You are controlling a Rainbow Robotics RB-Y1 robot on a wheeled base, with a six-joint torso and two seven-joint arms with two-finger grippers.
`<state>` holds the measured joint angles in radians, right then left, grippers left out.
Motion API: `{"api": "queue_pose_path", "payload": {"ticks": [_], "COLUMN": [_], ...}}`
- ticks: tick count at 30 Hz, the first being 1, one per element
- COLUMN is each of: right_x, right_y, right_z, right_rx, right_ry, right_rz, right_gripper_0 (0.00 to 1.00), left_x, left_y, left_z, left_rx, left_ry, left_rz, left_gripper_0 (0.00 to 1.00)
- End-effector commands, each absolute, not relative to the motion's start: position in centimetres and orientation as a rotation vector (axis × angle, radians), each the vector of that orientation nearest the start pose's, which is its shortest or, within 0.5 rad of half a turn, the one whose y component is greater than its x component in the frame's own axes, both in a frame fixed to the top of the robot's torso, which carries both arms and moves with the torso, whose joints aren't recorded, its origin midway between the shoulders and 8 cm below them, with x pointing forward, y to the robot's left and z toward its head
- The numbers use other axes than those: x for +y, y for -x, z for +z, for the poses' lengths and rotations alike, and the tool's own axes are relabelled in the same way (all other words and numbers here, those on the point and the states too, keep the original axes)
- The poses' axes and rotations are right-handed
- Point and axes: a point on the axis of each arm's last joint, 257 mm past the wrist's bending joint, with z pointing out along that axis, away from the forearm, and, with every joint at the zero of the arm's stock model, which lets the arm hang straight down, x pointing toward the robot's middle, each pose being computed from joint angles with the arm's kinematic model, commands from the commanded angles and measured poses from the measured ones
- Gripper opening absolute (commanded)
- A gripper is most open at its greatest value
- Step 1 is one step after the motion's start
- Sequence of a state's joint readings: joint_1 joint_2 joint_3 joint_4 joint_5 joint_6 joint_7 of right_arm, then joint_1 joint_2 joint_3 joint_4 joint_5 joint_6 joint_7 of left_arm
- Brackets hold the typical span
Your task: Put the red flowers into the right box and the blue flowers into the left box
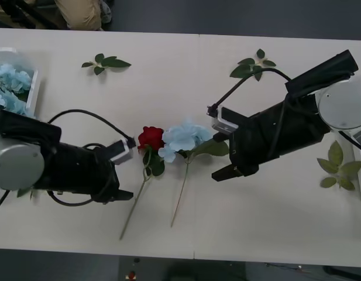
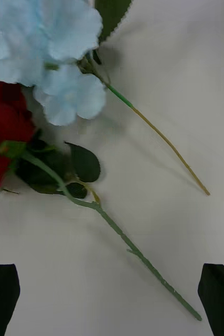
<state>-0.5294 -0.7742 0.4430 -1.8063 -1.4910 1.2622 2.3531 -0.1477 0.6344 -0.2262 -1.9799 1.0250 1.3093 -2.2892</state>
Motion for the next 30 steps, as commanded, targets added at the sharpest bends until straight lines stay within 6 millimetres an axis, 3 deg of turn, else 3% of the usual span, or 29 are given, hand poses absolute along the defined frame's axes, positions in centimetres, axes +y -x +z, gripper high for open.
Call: {"api": "queue_pose_path", "payload": {"ticks": [1,11,18,30], "right_x": [-7.7,-9.8,-10.0,-9.8], "right_y": [-40.3,-40.5,-40.7,-41.2], "right_z": [-19.5,-19.8,-20.0,-19.7], "right_rx": [1.721,1.647,1.632,1.627], "right_ry": [1.692,1.766,1.766,1.743], "right_rz": [0.605,0.601,0.592,0.588], "right_gripper_0": [1.00,1.00,1.00,1.00], "left_x": [13.5,12.0,11.7,11.3], "left_y": [-39.2,-38.5,-37.9,-39.5], "left_z": [-28.3,-32.0,-35.4,-37.8], "left_rx": [2.104,2.226,2.345,2.389], "left_ry": [-1.412,-1.410,-1.377,-1.299], "left_rz": [-0.257,-0.109,-0.106,-0.110], "left_gripper_0": [1.00,1.00,1.00,1.00]}}
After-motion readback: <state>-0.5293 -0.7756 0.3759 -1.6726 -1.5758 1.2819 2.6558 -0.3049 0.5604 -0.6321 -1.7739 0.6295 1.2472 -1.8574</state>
